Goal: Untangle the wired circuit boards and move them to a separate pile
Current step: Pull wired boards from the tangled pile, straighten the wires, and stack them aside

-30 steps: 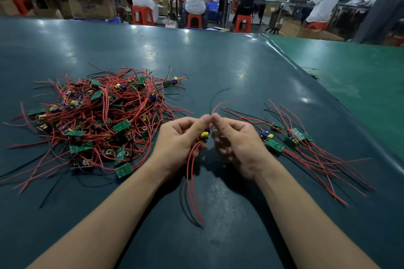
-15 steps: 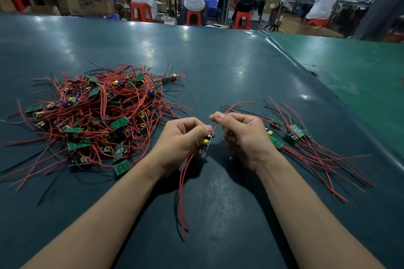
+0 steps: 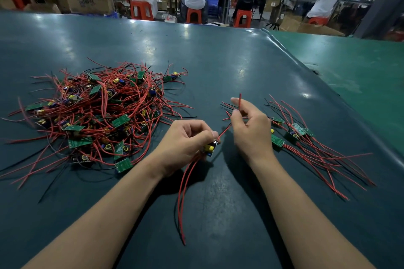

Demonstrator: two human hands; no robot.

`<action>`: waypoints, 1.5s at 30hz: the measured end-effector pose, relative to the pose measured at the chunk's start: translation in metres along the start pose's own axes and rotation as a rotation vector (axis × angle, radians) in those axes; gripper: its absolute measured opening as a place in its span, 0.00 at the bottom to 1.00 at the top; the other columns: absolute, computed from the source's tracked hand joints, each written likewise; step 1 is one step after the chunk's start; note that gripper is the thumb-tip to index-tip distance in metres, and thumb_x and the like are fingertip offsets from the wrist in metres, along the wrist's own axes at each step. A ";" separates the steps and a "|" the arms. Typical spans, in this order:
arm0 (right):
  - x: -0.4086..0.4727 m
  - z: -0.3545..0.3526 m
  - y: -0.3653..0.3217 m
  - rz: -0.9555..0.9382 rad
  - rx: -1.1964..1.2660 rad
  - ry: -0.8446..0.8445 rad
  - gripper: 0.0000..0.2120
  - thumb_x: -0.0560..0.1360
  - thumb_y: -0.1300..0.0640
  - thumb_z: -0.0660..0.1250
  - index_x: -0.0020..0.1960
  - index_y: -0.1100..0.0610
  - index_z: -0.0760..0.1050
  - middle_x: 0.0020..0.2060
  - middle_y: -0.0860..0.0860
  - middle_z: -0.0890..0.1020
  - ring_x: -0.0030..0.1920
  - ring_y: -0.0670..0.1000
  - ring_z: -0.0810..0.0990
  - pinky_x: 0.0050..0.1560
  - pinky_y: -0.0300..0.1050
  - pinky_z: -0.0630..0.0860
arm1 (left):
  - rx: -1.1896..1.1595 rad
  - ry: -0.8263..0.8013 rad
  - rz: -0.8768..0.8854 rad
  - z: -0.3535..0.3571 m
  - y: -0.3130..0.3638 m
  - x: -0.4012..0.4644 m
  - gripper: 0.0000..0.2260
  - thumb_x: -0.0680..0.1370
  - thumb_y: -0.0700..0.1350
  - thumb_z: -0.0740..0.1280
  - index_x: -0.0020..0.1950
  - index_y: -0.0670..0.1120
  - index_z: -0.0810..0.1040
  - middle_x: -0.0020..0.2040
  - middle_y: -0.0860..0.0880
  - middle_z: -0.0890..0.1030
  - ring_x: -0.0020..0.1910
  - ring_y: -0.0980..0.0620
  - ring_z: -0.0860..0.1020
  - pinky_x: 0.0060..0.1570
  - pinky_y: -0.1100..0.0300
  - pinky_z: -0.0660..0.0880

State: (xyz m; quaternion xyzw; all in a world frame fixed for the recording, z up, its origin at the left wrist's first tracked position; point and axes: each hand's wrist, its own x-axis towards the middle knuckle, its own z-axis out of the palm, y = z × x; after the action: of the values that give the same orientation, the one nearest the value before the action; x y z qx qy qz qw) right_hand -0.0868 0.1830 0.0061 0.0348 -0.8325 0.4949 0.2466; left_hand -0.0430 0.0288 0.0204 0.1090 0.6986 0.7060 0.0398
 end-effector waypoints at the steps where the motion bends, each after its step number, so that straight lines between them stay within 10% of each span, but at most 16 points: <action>1: 0.002 0.000 0.002 0.050 0.062 0.012 0.13 0.79 0.61 0.63 0.62 0.57 0.79 0.40 0.47 0.81 0.36 0.42 0.77 0.43 0.37 0.73 | -0.001 -0.001 -0.002 0.000 0.000 0.000 0.11 0.78 0.34 0.66 0.35 0.39 0.78 0.28 0.47 0.76 0.24 0.57 0.72 0.24 0.66 0.70; 9: 0.003 -0.003 0.003 0.207 0.372 -0.018 0.13 0.80 0.64 0.61 0.50 0.49 0.79 0.41 0.53 0.81 0.22 0.46 0.75 0.20 0.36 0.69 | 0.018 -0.001 -0.001 0.000 0.001 0.000 0.10 0.78 0.34 0.65 0.37 0.38 0.78 0.26 0.51 0.75 0.24 0.58 0.72 0.24 0.67 0.70; 13: 0.007 -0.007 -0.003 0.499 0.664 -0.088 0.10 0.80 0.50 0.65 0.54 0.56 0.75 0.44 0.55 0.83 0.22 0.48 0.76 0.20 0.35 0.67 | -0.055 0.141 0.013 0.002 -0.002 0.003 0.08 0.79 0.38 0.66 0.40 0.39 0.80 0.26 0.52 0.76 0.23 0.58 0.72 0.24 0.69 0.69; 19: -0.009 -0.003 -0.011 0.391 0.601 -0.470 0.10 0.78 0.54 0.68 0.42 0.59 0.82 0.24 0.46 0.73 0.21 0.43 0.65 0.20 0.32 0.59 | 0.020 0.128 0.066 0.003 -0.007 0.004 0.07 0.79 0.40 0.67 0.45 0.37 0.80 0.29 0.51 0.78 0.27 0.58 0.73 0.29 0.68 0.71; 39: 0.016 -0.012 0.005 0.508 0.702 0.175 0.12 0.80 0.61 0.63 0.39 0.59 0.78 0.28 0.50 0.72 0.19 0.44 0.66 0.19 0.33 0.60 | -0.195 -0.041 -0.034 -0.007 0.002 -0.001 0.07 0.69 0.42 0.66 0.30 0.45 0.78 0.24 0.51 0.73 0.20 0.58 0.66 0.20 0.69 0.63; 45: 0.000 -0.007 -0.008 0.258 0.503 -0.112 0.06 0.80 0.60 0.65 0.47 0.59 0.80 0.27 0.46 0.76 0.20 0.46 0.69 0.19 0.35 0.63 | -0.466 0.094 -0.032 -0.007 0.005 0.005 0.11 0.72 0.52 0.66 0.43 0.44 0.78 0.31 0.47 0.79 0.21 0.58 0.67 0.23 0.68 0.63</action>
State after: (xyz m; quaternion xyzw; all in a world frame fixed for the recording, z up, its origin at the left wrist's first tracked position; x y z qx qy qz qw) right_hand -0.0818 0.1846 0.0148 0.0158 -0.6935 0.7104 0.1188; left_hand -0.0487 0.0224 0.0257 0.0529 0.5194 0.8519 0.0425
